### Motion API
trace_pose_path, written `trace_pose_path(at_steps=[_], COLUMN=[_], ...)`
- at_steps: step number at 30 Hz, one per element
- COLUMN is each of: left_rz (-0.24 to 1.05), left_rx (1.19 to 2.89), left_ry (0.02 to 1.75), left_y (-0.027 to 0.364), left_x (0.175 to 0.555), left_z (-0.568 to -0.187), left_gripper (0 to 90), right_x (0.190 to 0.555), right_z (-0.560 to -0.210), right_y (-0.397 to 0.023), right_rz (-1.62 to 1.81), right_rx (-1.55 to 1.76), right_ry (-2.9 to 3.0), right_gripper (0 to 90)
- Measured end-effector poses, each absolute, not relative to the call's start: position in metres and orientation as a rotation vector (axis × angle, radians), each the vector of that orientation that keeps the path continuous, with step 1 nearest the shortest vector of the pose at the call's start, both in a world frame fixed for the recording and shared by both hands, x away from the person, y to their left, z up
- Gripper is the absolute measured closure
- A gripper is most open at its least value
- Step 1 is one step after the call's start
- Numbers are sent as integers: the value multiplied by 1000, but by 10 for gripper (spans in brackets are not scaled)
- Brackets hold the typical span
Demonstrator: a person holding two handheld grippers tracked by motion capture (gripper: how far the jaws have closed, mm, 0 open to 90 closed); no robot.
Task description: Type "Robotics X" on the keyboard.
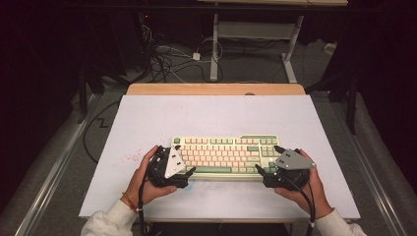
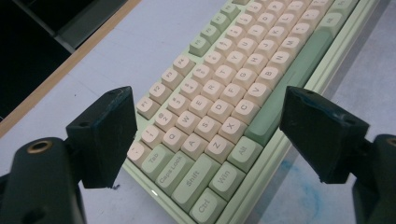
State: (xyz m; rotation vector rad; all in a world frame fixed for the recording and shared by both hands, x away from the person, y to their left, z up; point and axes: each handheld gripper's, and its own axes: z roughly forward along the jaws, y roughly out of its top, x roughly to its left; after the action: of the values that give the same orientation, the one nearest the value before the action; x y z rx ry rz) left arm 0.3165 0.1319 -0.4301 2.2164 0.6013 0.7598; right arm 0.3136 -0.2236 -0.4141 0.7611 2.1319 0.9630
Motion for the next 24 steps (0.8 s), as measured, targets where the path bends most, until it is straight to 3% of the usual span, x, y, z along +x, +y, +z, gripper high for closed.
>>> trace_pose_path(at_steps=[24], left_rz=[795], left_rx=[2226], left_ry=[588], left_y=[149], left_x=[304], left_z=[-441], left_gripper=[178], right_x=[301], right_z=[-417], right_y=[-240], right_rz=[934], right_rx=[755], right_ry=[2089], right_gripper=[197])
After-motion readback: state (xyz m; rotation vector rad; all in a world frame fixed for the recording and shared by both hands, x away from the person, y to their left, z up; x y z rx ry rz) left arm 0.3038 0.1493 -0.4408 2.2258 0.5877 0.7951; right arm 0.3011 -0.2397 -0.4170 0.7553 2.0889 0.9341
